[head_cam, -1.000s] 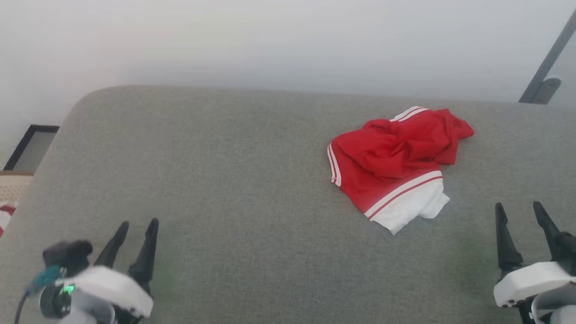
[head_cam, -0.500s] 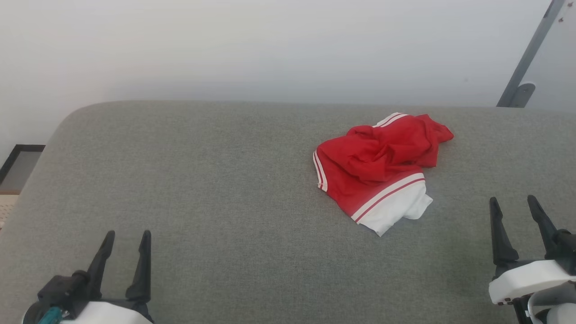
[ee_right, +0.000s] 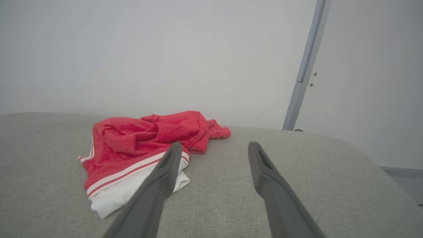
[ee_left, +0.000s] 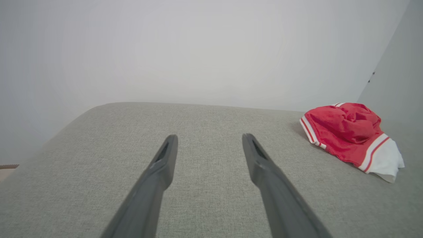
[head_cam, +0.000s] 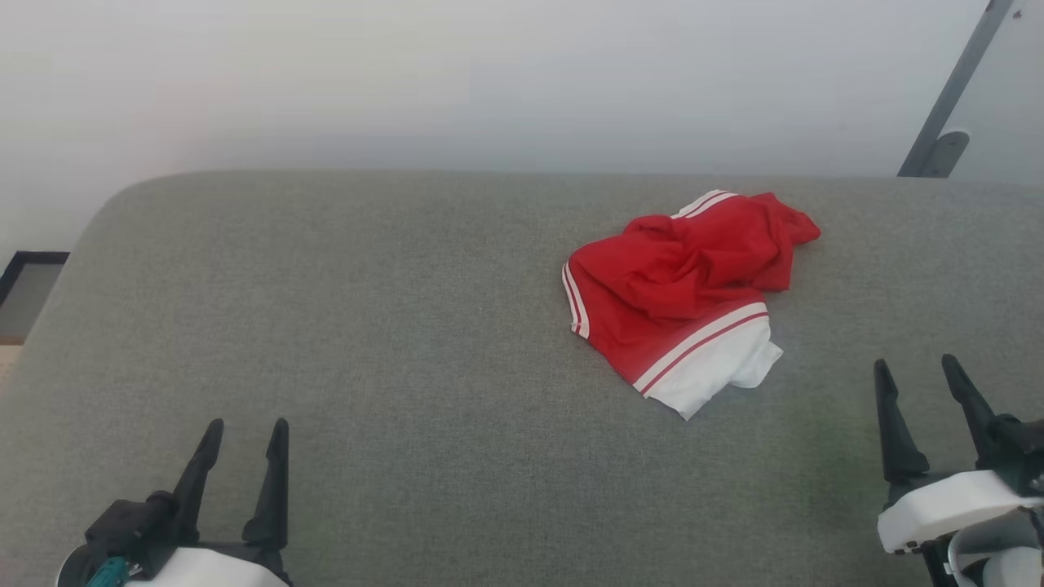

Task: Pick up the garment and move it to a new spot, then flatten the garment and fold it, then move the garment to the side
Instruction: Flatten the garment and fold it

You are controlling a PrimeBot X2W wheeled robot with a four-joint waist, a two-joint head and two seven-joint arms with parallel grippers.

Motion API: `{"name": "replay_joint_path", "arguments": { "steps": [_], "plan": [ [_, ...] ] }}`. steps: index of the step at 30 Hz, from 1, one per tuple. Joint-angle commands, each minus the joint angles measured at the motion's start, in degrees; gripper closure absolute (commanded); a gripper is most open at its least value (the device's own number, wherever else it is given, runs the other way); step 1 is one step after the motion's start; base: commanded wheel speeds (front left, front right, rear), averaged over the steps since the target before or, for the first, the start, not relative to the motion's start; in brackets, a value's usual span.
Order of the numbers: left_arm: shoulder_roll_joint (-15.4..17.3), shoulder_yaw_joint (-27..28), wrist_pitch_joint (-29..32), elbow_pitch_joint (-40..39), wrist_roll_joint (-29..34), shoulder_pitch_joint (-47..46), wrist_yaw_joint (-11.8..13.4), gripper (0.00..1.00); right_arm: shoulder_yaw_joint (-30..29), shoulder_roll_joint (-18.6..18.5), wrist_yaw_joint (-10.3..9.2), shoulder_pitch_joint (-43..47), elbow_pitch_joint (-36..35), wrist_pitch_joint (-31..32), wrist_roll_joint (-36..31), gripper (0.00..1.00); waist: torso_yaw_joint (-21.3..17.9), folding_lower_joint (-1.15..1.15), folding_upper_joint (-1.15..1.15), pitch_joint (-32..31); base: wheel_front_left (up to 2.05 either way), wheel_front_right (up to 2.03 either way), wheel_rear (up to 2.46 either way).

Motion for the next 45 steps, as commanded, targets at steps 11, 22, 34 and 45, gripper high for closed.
{"name": "replay_joint_path", "arguments": {
  "steps": [11, 22, 34, 45],
  "plan": [
    [-3.72, -2.34, -0.25, 0.6, -0.61, -4.32, -0.14, 0.0, 11.17, -8.77, -0.02, -10.03, 2.16, 24.45, 6.39, 0.0, 1.59, 0.0, 0.0, 6.32, 0.0, 0.0, 0.0],
    [-7.33, -5.97, -0.25, 4.25, -1.25, -9.85, -0.13, 0.0, 22.65, -18.48, -0.04, -22.54, -1.96, 58.71, 19.38, 0.0, 4.85, 0.0, 0.0, 13.2, 0.0, 0.0, 0.0],
    [-8.69, -9.19, -0.25, 5.94, -2.75, -14.36, -0.14, 0.0, 27.91, -21.43, -0.04, -25.64, 0.95, 67.41, 21.03, 0.51, 7.8, 0.0, 0.0, 17.65, 0.0, 0.0, 0.0],
    [-8.13, -8.25, -0.25, 5.39, -2.69, -13.78, -0.14, 0.0, 20.95, -23.36, -0.07, -21.69, 1.12, 59.76, 20.88, 1.0, 3.66, 0.0, 0.0, 17.48, 0.0, 0.0, 0.0]
  ]
}}
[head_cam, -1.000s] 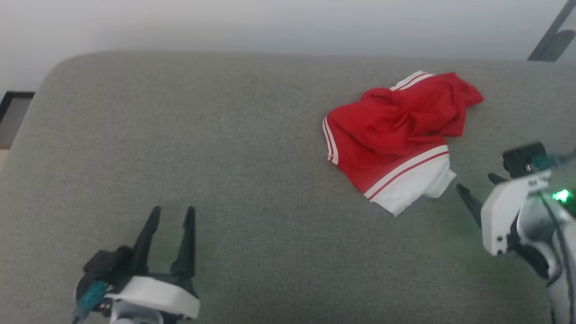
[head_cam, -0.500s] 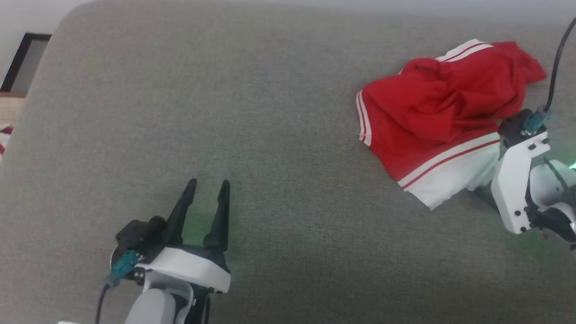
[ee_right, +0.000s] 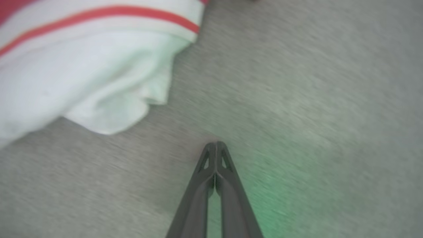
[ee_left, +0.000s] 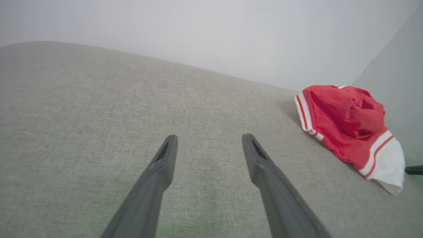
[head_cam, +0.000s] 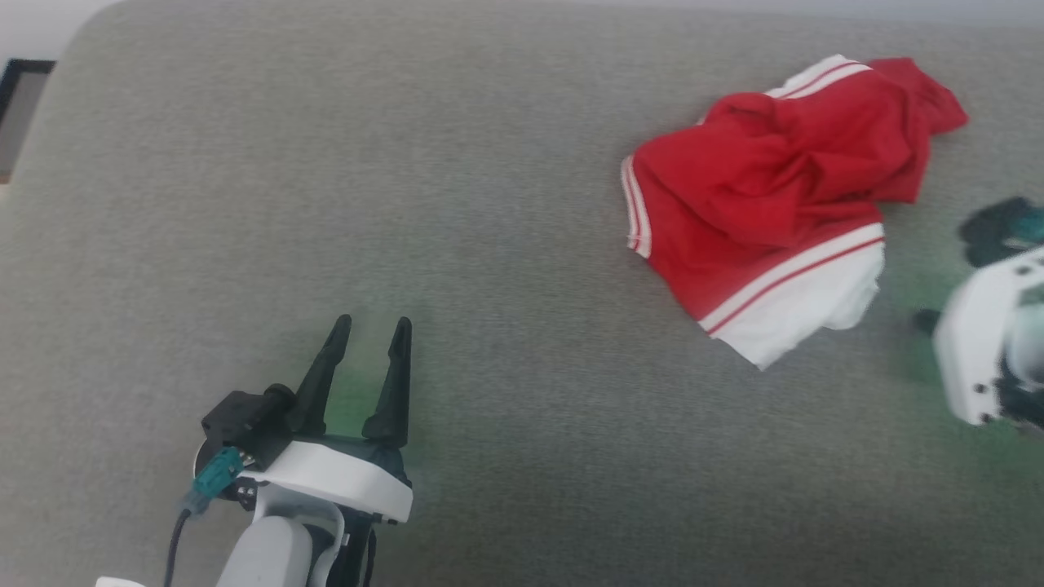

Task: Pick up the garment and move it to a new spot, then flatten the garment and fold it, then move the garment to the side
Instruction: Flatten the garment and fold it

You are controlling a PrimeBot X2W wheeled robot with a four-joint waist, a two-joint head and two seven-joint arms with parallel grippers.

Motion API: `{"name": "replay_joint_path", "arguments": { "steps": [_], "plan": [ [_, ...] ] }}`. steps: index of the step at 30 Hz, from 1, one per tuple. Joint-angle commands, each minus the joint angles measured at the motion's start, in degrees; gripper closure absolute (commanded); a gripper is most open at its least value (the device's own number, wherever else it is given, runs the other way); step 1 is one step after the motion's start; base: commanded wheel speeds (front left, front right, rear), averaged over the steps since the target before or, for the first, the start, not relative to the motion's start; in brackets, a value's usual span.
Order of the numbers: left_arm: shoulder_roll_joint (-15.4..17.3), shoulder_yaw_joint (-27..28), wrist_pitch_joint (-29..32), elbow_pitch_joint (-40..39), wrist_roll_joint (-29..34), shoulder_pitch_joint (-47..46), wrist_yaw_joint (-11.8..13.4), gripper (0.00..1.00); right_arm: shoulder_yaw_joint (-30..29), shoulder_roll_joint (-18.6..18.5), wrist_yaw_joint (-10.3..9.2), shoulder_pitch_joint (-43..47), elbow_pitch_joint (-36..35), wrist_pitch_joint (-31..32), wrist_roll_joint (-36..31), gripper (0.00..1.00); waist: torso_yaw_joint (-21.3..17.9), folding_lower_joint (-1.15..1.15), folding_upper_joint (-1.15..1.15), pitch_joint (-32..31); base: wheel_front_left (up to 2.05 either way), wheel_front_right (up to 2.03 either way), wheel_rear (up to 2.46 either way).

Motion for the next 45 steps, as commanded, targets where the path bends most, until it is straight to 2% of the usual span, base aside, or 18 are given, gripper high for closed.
{"name": "replay_joint_path", "arguments": {
  "steps": [1, 8, 15, 16, 17, 18, 19, 26, 31, 38, 43, 44, 45],
  "plan": [
    [0.48, -0.02, -0.25, -0.3, 0.1, 0.01, -0.08, 0.0, -2.68, -1.17, -0.14, 3.32, 0.84, -1.65, -0.36, 1.0, -1.8, 0.0, 0.0, 0.14, 0.0, 0.0, 0.0],
    [2.1, 0.69, -0.25, -1.37, 0.24, -1.18, -0.08, 0.0, -14.85, -2.63, -0.12, 10.55, -0.88, -5.73, -0.62, 1.0, -5.42, 0.0, 0.0, 0.95, 0.0, 0.0, 0.0],
    [2.89, -0.26, -0.25, -1.55, 0.1, -2.27, -0.08, 0.0, -17.86, -1.81, -0.1, 12.61, -6.23, -4.91, -1.93, 1.0, -6.39, 0.0, 0.0, 1.78, 0.0, 0.0, 0.0],
    [2.88, -0.35, -0.25, -1.49, 0.0, -2.54, -0.08, 0.0, -17.73, -1.67, -0.1, 12.35, -7.47, -5.19, -2.29, 0.9, -6.31, 0.0, 0.0, 1.89, 0.0, 0.0, 0.0],
    [2.79, -0.5, -0.25, -1.38, -0.09, -2.72, -0.08, 0.0, -17.44, -1.19, -0.11, 12.04, -8.43, -5.21, -2.51, 0.64, -6.17, 0.0, 0.0, 1.94, 0.0, 0.0, 0.0],
    [2.63, -0.62, -0.25, -1.24, -0.2, -2.76, -0.08, 0.0, -16.6, -0.83, -0.1, 11.85, -9.61, -4.79, -2.65, 0.29, -5.94, 0.0, 0.0, 1.94, 0.0, 0.0, 0.0],
    [2.49, -0.67, -0.25, -1.14, -0.31, -2.7, -0.08, 0.0, -15.66, -0.48, -0.09, 11.54, -11.05, -4.33, -2.75, 0.0, -5.68, 0.0, 0.0, 1.95, 0.0, 0.0, 0.0],
    [1.61, -0.87, -0.25, -0.6, -1.07, -2.07, -0.08, 0.0, -6.9, -0.64, -0.1, 8.02, -19.19, 2.95, -0.07, 0.0, -3.35, 0.0, 0.0, 2.12, 0.0, 0.0, 0.0],
    [0.67, -1.8, -0.25, -0.19, -1.54, -2.94, -0.08, 0.0, -0.61, -2.02, -0.1, 2.17, -21.2, 9.11, 1.22, 0.0, -1.49, 0.0, 0.0, 2.99, 0.0, 0.0, 0.0],
    [-0.44, -3.45, -0.25, 0.46, -2.62, -4.62, -0.09, 0.0, 6.11, -3.17, -0.1, -6.02, -14.77, 16.38, 1.6, 0.0, 1.92, 0.0, 0.0, 5.39, 0.0, 0.0, 0.0],
    [-0.87, -3.42, -0.25, 0.69, -3.11, -5.14, -0.09, 0.0, 9.44, -4.79, -0.13, -6.01, -10.01, 16.99, 0.84, 0.0, 3.16, 0.0, 0.0, 6.47, 0.0, 0.0, 0.0],
    [-0.89, -3.29, -0.25, 0.7, -3.19, -5.13, -0.09, 0.0, 10.25, -5.11, -0.14, -5.9, -9.46, 16.66, 0.63, 0.44, 3.22, 0.0, 0.0, 6.58, 0.0, 0.0, 0.0],
    [-0.86, -3.14, -0.25, 0.78, -3.22, -5.05, -0.09, 0.0, 10.86, -5.33, -0.14, -5.64, -8.94, 16.3, 0.71, 0.7, 3.21, 0.0, 0.0, 6.61, 0.0, 0.0, 0.0]
  ]
}}
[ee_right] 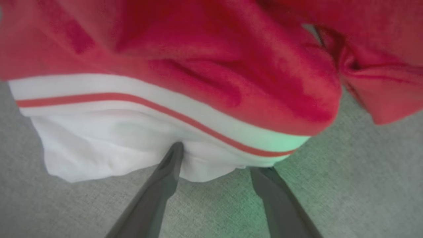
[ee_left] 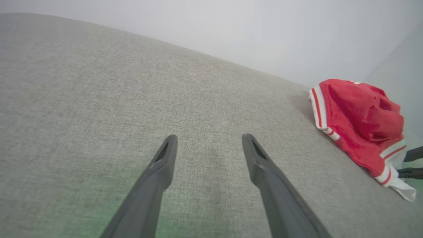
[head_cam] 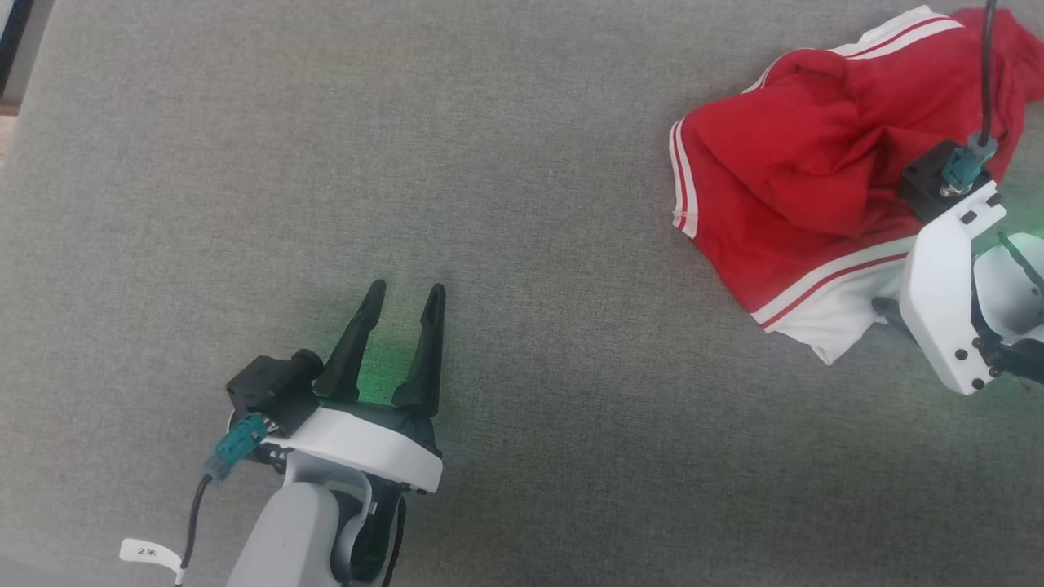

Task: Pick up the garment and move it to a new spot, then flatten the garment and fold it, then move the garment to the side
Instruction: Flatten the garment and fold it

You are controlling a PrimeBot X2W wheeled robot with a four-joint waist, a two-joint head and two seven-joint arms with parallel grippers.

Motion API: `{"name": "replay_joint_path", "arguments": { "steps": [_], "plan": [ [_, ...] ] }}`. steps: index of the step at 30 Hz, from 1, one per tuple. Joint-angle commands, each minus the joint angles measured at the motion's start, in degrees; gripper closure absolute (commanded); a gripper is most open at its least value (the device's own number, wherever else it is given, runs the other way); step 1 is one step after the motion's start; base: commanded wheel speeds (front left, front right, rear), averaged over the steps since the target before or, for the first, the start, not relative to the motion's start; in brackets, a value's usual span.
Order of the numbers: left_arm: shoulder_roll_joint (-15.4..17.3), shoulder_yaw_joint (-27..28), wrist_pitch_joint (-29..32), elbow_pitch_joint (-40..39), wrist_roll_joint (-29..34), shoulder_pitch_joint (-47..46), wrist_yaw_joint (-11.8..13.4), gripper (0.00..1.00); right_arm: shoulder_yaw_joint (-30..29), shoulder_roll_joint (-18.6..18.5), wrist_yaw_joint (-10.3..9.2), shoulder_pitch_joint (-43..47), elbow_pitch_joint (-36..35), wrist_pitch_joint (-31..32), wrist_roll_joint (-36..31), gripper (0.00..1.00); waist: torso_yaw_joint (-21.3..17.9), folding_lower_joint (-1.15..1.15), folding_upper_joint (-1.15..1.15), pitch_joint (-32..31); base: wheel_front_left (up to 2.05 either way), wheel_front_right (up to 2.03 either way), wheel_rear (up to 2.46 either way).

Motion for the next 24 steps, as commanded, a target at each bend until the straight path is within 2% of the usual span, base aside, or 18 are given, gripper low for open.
{"name": "replay_joint_path", "arguments": {
  "steps": [1, 6, 12, 18, 24],
  "plan": [
    [-0.03, 0.31, -0.25, 0.07, -0.08, -0.69, -0.09, 0.0, 1.72, -0.05, -0.14, 2.36, 3.55, -0.43, -0.48, 1.0, -0.02, 0.0, 0.0, 0.05, 0.0, 0.0, 0.0],
    [-0.12, 1.4, -0.25, -0.03, 0.4, -0.45, -0.09, 0.0, -0.28, -1.2, -0.14, 3.77, 2.72, -4.2, 0.01, 1.0, -1.42, 0.0, 0.0, -0.85, 0.0, 0.0, 0.0],
    [0.48, 1.9, -0.25, -0.56, 1.39, 0.12, -0.09, 0.0, -6.13, -3.37, -0.13, 6.85, 0.03, -7.38, 0.58, 1.0, -4.23, 0.0, 0.0, -1.91, 0.0, 0.0, 0.0],
    [1.82, 1.78, -0.25, -1.07, 1.52, -0.21, -0.09, 0.0, -16.94, -6.5, -0.12, 13.22, -1.92, -8.65, -0.93, 1.0, -7.64, 0.0, 0.0, -1.77, 0.0, 0.0, 0.0],
    [3.38, 1.02, -0.25, -1.27, 1.32, -1.33, -0.09, 0.0, -28.71, -7.07, -0.12, 18.55, 3.11, -10.88, -4.4, 1.0, -9.12, 0.0, 0.0, -0.78, 0.0, 0.0, 0.0]
  ]
}}
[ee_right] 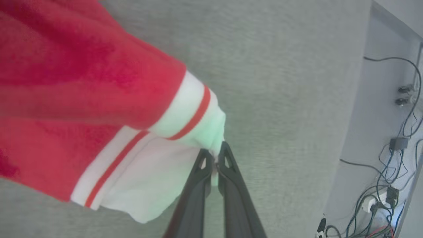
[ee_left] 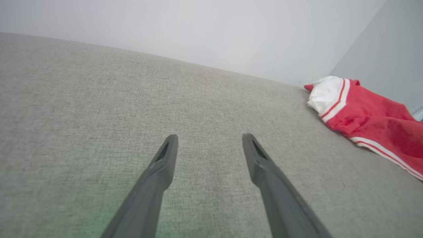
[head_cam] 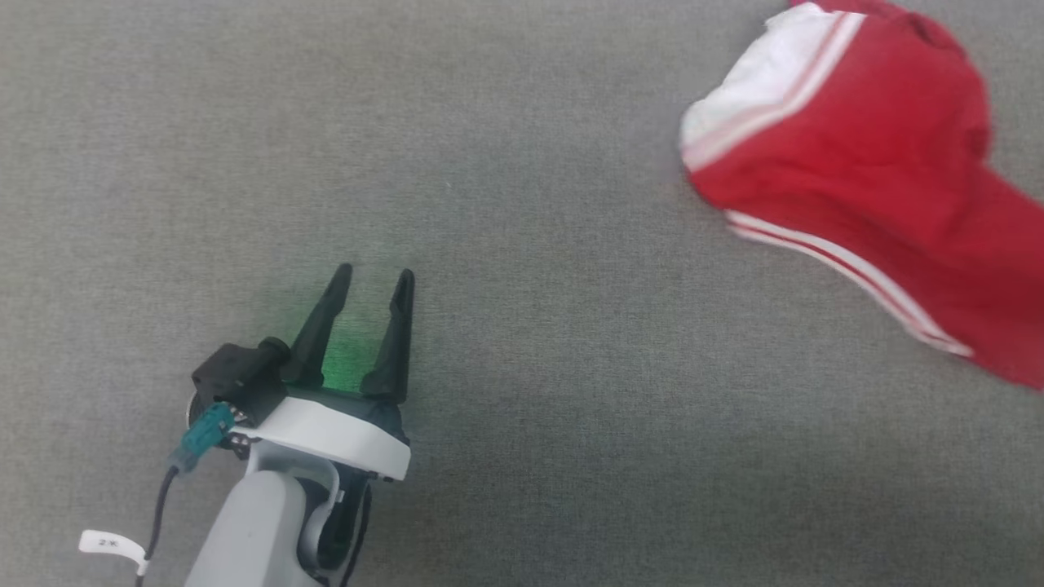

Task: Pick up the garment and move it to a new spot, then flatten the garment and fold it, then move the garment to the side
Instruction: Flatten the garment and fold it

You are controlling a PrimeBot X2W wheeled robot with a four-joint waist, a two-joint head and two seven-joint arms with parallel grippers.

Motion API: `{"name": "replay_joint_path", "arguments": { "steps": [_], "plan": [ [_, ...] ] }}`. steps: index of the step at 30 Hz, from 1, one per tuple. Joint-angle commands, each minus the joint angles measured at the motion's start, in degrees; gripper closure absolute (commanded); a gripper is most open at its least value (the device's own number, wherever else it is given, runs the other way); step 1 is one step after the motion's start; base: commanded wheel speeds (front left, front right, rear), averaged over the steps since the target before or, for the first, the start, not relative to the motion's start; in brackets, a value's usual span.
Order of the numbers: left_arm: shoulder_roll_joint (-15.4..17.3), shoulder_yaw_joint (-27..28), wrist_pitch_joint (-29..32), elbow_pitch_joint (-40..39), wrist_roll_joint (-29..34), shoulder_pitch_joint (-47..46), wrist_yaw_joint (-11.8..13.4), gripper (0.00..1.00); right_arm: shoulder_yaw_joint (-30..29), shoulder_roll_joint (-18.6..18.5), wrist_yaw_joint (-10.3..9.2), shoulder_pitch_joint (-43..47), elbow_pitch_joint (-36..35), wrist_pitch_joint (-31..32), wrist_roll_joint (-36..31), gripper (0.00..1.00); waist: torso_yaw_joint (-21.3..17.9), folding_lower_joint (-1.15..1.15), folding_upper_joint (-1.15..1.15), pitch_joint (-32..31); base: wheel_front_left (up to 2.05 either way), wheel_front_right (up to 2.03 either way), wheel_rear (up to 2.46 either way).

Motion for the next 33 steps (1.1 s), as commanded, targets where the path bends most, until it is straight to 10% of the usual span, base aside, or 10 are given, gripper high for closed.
{"name": "replay_joint_path", "arguments": {
  "steps": [1, 13, 15, 16, 26, 33],
  "plan": [
    [0.54, -0.09, -0.25, -0.03, 0.29, -0.82, -0.09, 0.0, -2.91, 0.44, -0.1, 0.91, 2.05, -1.32, -1.56, 1.0, -0.34, 0.0, 0.0, 0.49, 0.0, 0.0, 0.0],
    [4.03, -1.58, -0.25, 0.42, -0.05, -2.15, -0.09, 0.0, -12.57, 6.36, -0.1, -0.96, 15.02, -12.03, -12.43, 1.0, -1.22, 0.0, 0.0, 1.18, 0.0, 0.0, 0.0],
    [5.25, -2.31, -0.25, 0.14, -0.18, -2.9, -0.09, 0.0, -13.14, 8.24, -0.1, -1.81, 16.48, -15.34, -13.75, 0.56, -1.96, 0.0, 0.0, 0.85, 0.0, 0.0, 0.0],
    [6.06, -2.65, -0.25, -0.08, -0.13, -3.32, -0.09, 0.0, -13.7, 9.15, -0.1, -2.28, 17.34, -17.01, -14.3, 0.03, -2.5, 0.0, 0.0, 0.67, 0.0, 0.0, 0.0],
    [19.87, -15.71, -0.07, -0.64, -2.77, -15.1, -0.09, 0.0, -13.17, 19.41, -0.09, -4.47, 19.68, -36.4, -13.49, 0.0, -11.3, 0.0, 0.0, -2.37, 0.0, 0.0, 0.0],
    [25.22, -30.65, 17.69, 0.45, -17.3, -29.75, -0.09, 0.0, -9.27, 25.8, -0.09, -4.15, 15.11, -45.07, -9.9, 0.0, -17.32, 0.0, 0.0, -2.55, 0.0, 0.0, 0.0]
  ]
}}
